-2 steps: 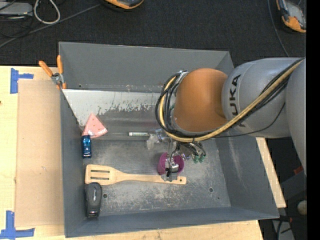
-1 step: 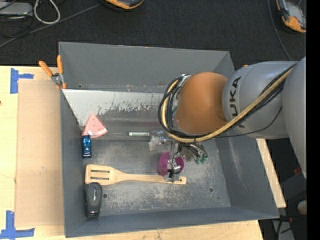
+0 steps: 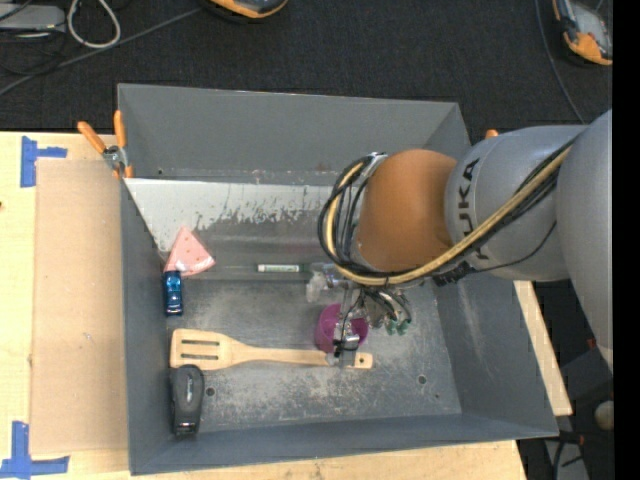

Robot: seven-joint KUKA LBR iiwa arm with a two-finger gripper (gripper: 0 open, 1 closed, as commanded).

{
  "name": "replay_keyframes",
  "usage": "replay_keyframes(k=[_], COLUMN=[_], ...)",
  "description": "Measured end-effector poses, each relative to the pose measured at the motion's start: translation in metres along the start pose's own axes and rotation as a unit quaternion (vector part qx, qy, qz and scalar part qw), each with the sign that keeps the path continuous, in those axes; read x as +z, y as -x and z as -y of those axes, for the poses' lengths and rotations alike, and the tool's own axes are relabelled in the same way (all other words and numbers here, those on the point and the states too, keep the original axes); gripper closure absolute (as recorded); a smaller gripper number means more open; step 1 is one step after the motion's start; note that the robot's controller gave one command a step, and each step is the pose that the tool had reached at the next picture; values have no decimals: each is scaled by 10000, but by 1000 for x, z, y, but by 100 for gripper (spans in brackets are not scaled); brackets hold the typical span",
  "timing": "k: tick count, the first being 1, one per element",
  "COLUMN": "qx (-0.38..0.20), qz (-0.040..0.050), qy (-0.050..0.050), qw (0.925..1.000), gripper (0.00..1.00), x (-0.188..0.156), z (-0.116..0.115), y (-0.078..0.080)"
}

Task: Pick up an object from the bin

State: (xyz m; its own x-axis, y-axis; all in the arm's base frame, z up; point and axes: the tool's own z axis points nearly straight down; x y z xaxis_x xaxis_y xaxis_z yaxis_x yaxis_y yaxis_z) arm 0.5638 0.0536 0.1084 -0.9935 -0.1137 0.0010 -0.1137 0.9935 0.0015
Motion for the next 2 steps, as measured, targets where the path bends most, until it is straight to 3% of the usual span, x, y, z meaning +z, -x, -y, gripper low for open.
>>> replay_keyframes(k=[1,2], qx=[-1585,-1539], qz=[8,72], qy=[3,4], qw=[9874,9881], gripper=[0,100], x=[36,58], z=[29,52], y=[-4,-2])
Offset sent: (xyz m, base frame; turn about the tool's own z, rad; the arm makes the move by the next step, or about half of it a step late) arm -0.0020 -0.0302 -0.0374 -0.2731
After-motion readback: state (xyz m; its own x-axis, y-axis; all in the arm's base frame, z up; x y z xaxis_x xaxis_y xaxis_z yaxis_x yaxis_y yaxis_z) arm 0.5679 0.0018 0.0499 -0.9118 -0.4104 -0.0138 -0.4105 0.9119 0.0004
